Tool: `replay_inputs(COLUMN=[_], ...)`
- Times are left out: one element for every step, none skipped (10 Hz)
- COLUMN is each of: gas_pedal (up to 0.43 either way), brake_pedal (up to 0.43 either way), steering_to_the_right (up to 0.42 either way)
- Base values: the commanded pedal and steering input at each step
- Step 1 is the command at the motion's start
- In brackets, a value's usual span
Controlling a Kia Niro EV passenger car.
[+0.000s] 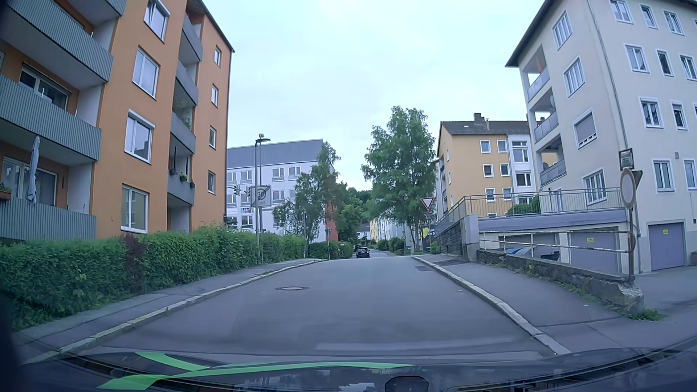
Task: Follow the waypoints while adhering to traffic rules and regulations
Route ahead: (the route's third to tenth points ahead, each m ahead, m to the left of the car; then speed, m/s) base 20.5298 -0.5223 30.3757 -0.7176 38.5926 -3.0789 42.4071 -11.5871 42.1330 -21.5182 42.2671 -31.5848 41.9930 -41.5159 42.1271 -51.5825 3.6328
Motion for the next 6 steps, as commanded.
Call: replay_inputs(gas_pedal=[0.138, 0.138, 0.138, 0.138, 0.138, 0.138], brake_pedal=[0.0, 0.0, 0.0, 0.0, 0.0, 0.0], steering_to_the_right=[0.0, 0.0, 0.0, 0.001, 0.0, 0.001])
